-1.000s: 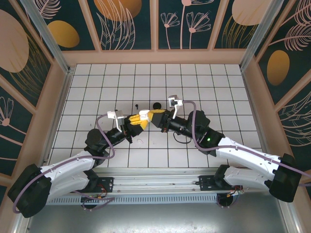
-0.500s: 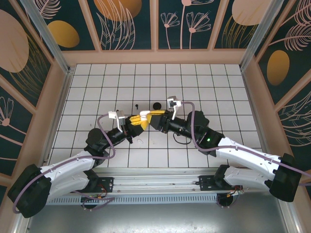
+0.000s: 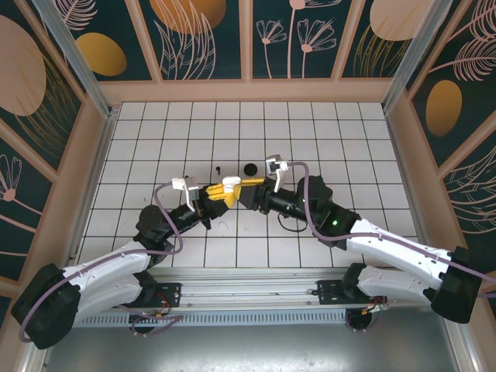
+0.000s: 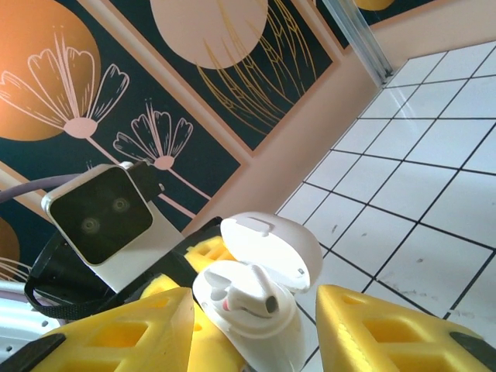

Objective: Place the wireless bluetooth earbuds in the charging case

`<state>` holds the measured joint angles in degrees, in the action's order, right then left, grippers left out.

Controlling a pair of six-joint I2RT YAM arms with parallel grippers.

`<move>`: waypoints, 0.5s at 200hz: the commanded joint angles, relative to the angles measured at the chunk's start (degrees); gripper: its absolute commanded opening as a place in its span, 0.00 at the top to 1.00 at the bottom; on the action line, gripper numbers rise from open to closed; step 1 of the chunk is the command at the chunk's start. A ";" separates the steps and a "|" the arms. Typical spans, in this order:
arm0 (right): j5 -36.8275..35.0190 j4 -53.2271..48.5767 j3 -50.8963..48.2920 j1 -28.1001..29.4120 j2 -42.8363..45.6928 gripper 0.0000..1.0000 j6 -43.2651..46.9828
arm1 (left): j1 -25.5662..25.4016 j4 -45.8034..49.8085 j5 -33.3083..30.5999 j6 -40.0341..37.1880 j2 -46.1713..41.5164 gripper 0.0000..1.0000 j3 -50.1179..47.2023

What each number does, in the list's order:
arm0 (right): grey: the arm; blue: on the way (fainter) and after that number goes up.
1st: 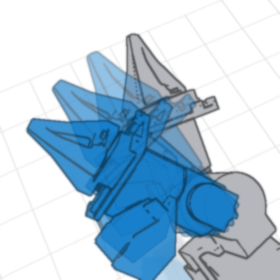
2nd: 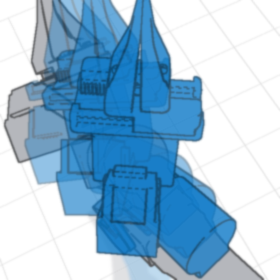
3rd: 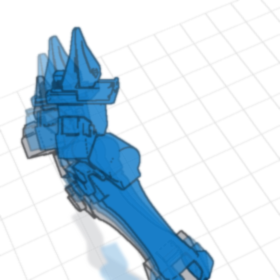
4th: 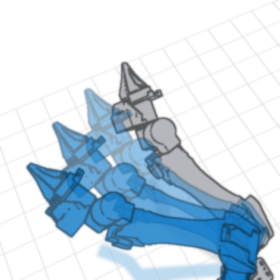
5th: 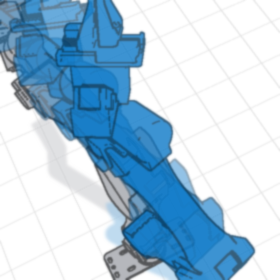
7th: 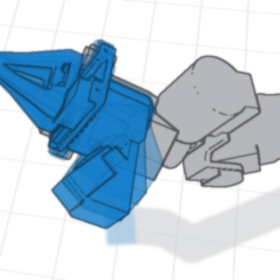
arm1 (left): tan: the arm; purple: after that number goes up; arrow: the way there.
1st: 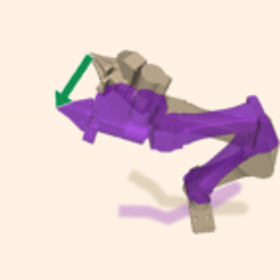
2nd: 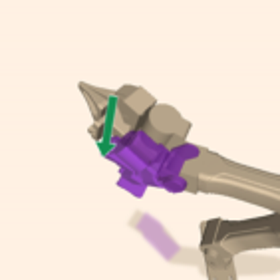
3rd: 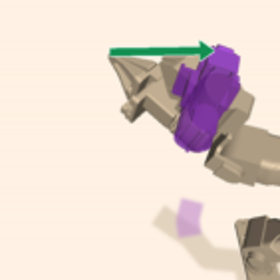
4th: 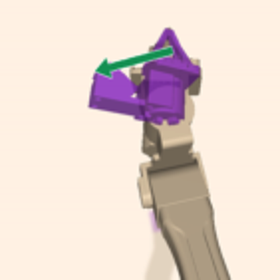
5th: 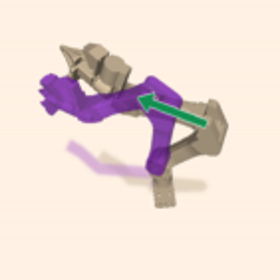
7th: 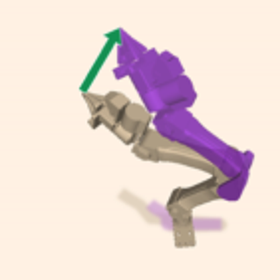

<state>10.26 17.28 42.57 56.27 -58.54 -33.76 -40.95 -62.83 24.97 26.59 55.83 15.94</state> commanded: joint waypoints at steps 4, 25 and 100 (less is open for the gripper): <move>-1.20 -1.83 3.01 0.60 1.90 0.55 0.27 | -0.40 -2.23 -0.15 -1.43 -1.40 1.00 0.77; -2.25 -3.46 3.62 0.51 3.38 0.55 0.53 | -0.41 -0.52 -0.41 -2.13 -2.25 1.00 0.84; -10.20 -10.09 1.69 0.42 9.86 0.52 -0.43 | -0.42 16.01 -1.81 -8.57 -9.62 1.00 2.43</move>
<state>4.71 10.07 43.97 56.36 -50.81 -33.39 -40.95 -53.25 24.21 21.04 49.45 16.69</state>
